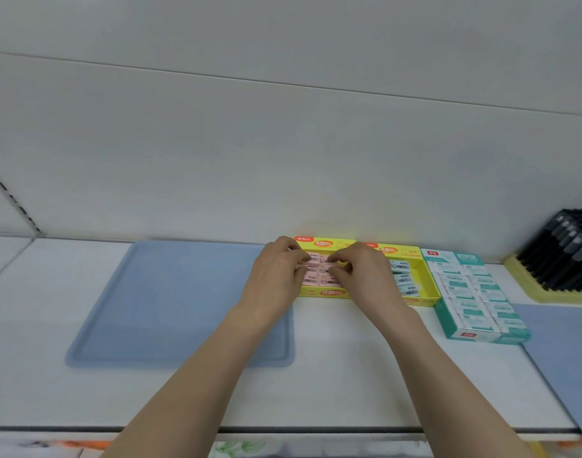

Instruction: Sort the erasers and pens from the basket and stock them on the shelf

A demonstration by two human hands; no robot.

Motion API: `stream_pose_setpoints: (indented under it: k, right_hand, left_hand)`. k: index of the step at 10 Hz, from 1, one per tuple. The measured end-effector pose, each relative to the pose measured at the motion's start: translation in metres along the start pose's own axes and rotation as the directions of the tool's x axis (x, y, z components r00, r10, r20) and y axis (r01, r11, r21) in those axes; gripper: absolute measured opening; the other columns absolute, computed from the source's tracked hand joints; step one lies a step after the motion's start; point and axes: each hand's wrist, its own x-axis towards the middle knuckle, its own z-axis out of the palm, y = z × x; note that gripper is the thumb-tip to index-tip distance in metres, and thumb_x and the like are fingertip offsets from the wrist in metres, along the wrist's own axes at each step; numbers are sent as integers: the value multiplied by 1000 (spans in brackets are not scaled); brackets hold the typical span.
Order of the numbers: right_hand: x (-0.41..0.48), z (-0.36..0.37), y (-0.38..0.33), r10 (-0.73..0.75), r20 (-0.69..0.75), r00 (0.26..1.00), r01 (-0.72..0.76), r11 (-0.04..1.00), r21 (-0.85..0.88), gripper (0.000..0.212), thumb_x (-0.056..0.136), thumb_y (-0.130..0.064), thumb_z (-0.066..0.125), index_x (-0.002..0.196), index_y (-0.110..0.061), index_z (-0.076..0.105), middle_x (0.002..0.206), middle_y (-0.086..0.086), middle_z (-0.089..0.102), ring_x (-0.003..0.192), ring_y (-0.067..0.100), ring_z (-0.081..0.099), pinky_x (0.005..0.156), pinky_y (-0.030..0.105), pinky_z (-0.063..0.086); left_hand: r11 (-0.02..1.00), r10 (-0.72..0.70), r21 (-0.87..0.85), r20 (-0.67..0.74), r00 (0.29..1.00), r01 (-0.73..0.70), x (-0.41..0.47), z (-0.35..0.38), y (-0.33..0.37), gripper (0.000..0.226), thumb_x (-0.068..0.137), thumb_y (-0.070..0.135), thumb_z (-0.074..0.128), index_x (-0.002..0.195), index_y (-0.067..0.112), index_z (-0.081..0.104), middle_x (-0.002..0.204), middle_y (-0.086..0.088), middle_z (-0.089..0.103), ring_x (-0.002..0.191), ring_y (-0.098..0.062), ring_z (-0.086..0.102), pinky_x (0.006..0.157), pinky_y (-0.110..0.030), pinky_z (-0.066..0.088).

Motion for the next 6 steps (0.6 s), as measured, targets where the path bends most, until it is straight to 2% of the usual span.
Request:
stream_pose_setpoints:
  k: [2, 3, 4, 5, 6]
  right_hand:
    - [-3, 8, -3, -49, 27, 998, 49, 999, -11, 19, 92, -19, 63, 106, -13, 75, 107, 7, 62, 93, 25, 61, 74, 30, 41]
    - [-2, 7, -1, -60, 17, 998, 60, 998, -9, 18, 92, -18, 62, 103, -12, 75, 105, 8, 61, 91, 26, 61, 72, 30, 40]
    - [-3, 4, -1, -88, 54, 995, 89, 996, -22, 19, 91, -17, 62, 104, -13, 75, 105, 8, 63, 94, 26, 61, 73, 30, 40]
    - [-2, -17, 6, -63, 20, 998, 64, 997, -41, 17, 89, -17, 64, 101, -17, 76, 101, 5, 67, 93, 25, 63, 79, 32, 46]
    - [-7, -79, 18, 86, -325, 942, -44, 990, 136, 13, 89, -16, 65, 93, -23, 76, 96, 0, 71, 77, 16, 65, 80, 33, 51]
  left_hand:
    - [1000, -10, 20, 25, 1000, 10, -1, 2, 0, 23, 91, 18, 60, 111, 16, 70, 114, 1, 58, 100, -20, 56, 82, -27, 42]
    - [1000, -8, 21, 31, 999, 8, -2, 0, 1, 23, 91, 19, 59, 112, 17, 69, 114, 2, 58, 99, -18, 57, 81, -28, 43]
    - [1000, -7, 15, 65, 998, 6, -2, -4, 2, 25, 93, 23, 59, 115, 17, 68, 118, 3, 57, 102, -17, 57, 83, -25, 40]
    - [999, 8, 40, 87, 996, -11, -7, -14, -4, 29, 92, 25, 60, 120, 18, 66, 123, 2, 57, 111, -18, 54, 86, -24, 37]
    - [997, -63, 33, -41, 997, 64, -23, -36, -24, 27, 89, 23, 65, 116, 19, 69, 118, 3, 60, 110, -18, 56, 87, -23, 37]
